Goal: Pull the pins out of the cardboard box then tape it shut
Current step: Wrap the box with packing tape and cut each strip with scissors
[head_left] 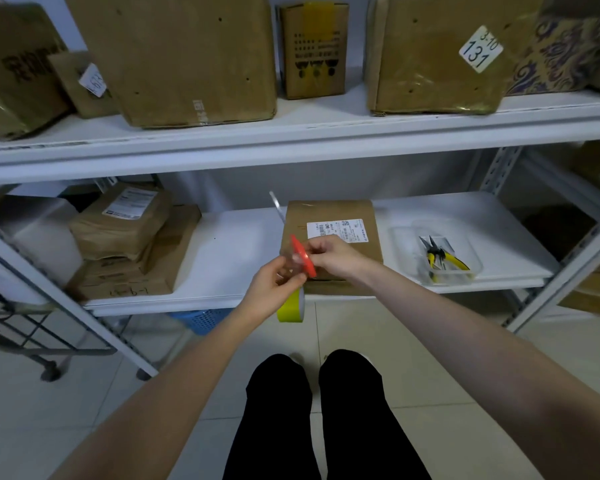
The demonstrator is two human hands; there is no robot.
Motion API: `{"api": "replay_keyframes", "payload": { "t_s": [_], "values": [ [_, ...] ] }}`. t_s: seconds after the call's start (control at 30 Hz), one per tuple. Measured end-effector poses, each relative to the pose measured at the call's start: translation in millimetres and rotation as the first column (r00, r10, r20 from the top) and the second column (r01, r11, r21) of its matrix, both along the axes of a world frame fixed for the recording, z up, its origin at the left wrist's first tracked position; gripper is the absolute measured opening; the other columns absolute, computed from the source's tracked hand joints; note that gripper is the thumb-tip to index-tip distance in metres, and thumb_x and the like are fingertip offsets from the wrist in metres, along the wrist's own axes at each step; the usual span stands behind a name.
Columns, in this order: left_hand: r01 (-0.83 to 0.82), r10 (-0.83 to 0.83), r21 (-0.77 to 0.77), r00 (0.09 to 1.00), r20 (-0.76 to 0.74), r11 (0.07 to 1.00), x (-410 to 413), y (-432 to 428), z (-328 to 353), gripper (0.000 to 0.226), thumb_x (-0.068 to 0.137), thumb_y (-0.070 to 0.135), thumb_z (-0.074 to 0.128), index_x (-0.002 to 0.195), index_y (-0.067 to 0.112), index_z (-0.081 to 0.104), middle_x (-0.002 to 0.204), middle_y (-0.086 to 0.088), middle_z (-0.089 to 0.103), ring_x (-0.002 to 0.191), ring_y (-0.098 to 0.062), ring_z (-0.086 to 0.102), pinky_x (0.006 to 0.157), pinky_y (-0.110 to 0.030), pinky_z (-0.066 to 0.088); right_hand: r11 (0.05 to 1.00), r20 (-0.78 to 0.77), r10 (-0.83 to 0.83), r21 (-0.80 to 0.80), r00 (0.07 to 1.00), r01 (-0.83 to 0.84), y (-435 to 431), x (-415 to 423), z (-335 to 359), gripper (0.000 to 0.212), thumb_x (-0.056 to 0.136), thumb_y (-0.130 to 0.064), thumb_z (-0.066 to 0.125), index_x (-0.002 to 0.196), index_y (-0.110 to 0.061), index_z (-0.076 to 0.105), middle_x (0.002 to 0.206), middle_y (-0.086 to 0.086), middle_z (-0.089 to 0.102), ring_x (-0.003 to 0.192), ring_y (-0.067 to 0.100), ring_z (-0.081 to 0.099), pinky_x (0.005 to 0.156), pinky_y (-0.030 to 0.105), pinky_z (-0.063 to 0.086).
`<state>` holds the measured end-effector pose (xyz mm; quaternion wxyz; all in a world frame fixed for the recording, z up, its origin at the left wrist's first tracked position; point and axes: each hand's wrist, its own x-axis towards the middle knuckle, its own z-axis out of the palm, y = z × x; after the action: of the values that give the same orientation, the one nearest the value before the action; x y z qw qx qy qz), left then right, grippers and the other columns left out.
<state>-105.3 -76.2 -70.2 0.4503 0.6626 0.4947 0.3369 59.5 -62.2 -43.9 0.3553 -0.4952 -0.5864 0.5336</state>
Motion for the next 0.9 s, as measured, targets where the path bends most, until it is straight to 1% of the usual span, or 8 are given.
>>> {"api": "replay_keyframes", "payload": {
  "t_s": [0.1, 0.27, 0.37, 0.43, 0.53, 0.7, 0.8, 0.9],
  "values": [
    [-0.231, 0.230, -0.069, 0.973, -0.018, 0.970, -7.6, 6.1, -12.5, 0.006, 0.088, 0.010, 0.060, 0.086, 0.015, 0.062, 0.084, -0.001, 0.061, 0.086, -0.020, 0.058, 0.082, -0.029, 0.047, 0.990, -0.044, -0.107, -0.095, 0.993, 0.102, -1.3, 21.0, 0.0, 0.012, 0.089, -0.019, 0.067, 0.092, -0.008, 0.064, 0.083, 0.005, 0.067, 0.076, 0.014, 0.063, 0.072, 0.026, 0.050],
    [-0.442, 0.403, -0.327, 0.897, -0.184, 0.835, -5.7, 26.5, -35.8, 0.018, 0.091, 0.025, 0.053, 0.093, 0.008, 0.057, 0.092, -0.010, 0.058, 0.091, -0.027, 0.057, 0.076, -0.032, 0.042, 0.980, 0.419, -0.172, -0.022, 0.892, 0.199, 12.5, 38.0, -5.0, 0.030, 0.088, -0.033, 0.063, 0.074, -0.007, 0.071, 0.073, 0.006, 0.070, 0.075, 0.020, 0.068, 0.068, 0.030, 0.051],
    [-0.394, 0.338, -0.392, 0.918, -0.208, 0.831, 5.1, 33.3, -42.7, 0.026, 0.091, 0.032, 0.054, 0.086, 0.006, 0.054, 0.082, -0.011, 0.055, 0.082, -0.026, 0.054, 0.069, -0.030, 0.039, 0.968, 0.743, -0.247, 0.167, 0.621, 0.186, 20.8, 29.2, -2.4, 0.042, 0.091, -0.046, 0.054, 0.064, -0.013, 0.057, 0.062, 0.000, 0.059, 0.061, 0.018, 0.058, 0.050, 0.027, 0.043],
    [-0.390, 0.331, -0.406, 0.920, -0.210, 0.826, 10.4, 39.7, -49.3, 0.023, 0.087, 0.030, 0.058, 0.081, 0.008, 0.055, 0.085, -0.016, 0.058, 0.084, -0.029, 0.058, 0.074, -0.034, 0.049, 0.944, 0.836, -0.328, 0.280, 0.440, 0.172, 26.7, 23.5, 0.6, 0.034, 0.093, -0.044, 0.053, 0.079, -0.014, 0.056, 0.073, -0.001, 0.058, 0.066, 0.018, 0.057, 0.049, 0.024, 0.040],
    [-0.382, 0.318, -0.476, 0.924, -0.213, 0.792, 12.0, 46.8, -57.2, 0.019, 0.083, 0.028, 0.064, 0.091, 0.011, 0.057, 0.102, -0.020, 0.062, 0.099, -0.034, 0.062, 0.090, -0.048, 0.053, 0.926, 0.866, -0.375, 0.334, 0.331, 0.175, 34.6, 16.1, -2.7, 0.024, 0.094, -0.030, 0.054, 0.107, -0.011, 0.062, 0.099, 0.006, 0.065, 0.089, 0.023, 0.063, 0.060, 0.030, 0.048],
    [-0.395, 0.367, -0.485, 0.917, -0.157, 0.780, 10.6, 54.4, -60.1, 0.021, 0.081, 0.021, 0.064, 0.098, 0.009, 0.059, 0.109, -0.017, 0.064, 0.105, -0.033, 0.059, 0.095, -0.047, 0.050, 0.849, 0.832, -0.379, 0.487, 0.405, -0.205, 36.4, -3.9, -21.0, 0.032, 0.087, -0.010, 0.053, 0.117, -0.013, 0.062, 0.123, 0.004, 0.060, 0.115, 0.024, 0.053, 0.075, 0.035, 0.049],
    [-0.387, 0.362, -0.492, 0.920, -0.150, 0.780, 10.7, 55.7, -56.3, 0.007, 0.081, 0.014, 0.064, 0.085, 0.012, 0.058, 0.106, -0.018, 0.062, 0.106, -0.034, 0.059, 0.096, -0.048, 0.049, 0.841, 0.920, -0.234, 0.354, 0.314, -0.410, 45.4, -14.1, -34.4, 0.028, 0.087, -0.026, 0.058, 0.114, -0.019, 0.064, 0.118, 0.000, 0.063, 0.113, 0.023, 0.055, 0.090, 0.034, 0.042],
    [-0.361, 0.342, -0.528, 0.930, -0.137, 0.769, 10.8, 52.4, -51.0, 0.009, 0.081, 0.015, 0.066, 0.078, 0.017, 0.058, 0.101, -0.015, 0.063, 0.101, -0.032, 0.061, 0.087, -0.043, 0.053, 0.817, 0.934, -0.289, 0.356, 0.211, -0.455, 55.8, -17.4, -39.3, 0.019, 0.091, -0.029, 0.057, 0.105, -0.021, 0.065, 0.109, -0.001, 0.065, 0.110, 0.021, 0.057, 0.085, 0.031, 0.038]
  ]
}}
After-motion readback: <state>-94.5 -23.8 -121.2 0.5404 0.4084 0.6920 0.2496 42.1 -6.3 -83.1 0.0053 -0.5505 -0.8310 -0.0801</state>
